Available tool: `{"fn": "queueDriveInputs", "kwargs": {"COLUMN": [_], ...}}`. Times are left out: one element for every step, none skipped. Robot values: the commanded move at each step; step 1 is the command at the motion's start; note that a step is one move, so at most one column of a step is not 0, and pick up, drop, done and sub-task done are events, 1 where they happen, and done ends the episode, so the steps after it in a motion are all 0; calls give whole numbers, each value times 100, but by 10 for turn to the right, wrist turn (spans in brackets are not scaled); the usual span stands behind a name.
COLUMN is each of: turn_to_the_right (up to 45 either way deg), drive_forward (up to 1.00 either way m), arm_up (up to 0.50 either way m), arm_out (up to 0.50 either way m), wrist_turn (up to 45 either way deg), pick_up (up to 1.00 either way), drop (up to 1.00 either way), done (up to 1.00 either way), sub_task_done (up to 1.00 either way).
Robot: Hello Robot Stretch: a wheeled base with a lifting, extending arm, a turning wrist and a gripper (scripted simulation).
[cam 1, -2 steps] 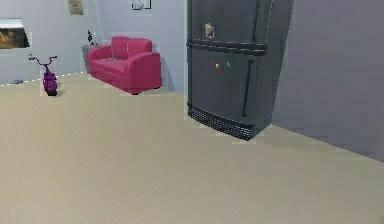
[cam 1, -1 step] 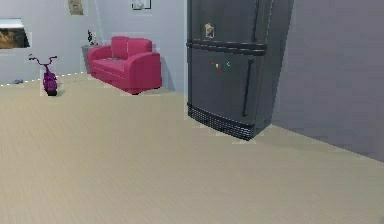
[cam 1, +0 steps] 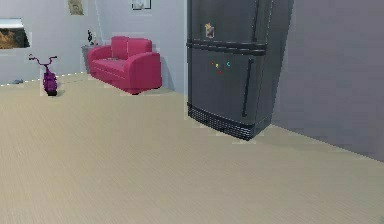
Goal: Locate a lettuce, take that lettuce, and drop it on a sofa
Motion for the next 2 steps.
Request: {"fn": "queueDriveInputs", "kwargs": {"turn_to_the_right": [0,0], "drive_forward": [0,0], "arm_up": [0,10], "arm_out": [0,0], "wrist_turn": [0,0], "pick_up": [100,0], "drop": [0,0], "done": [0,0], "sub_task_done": [0,0]}}
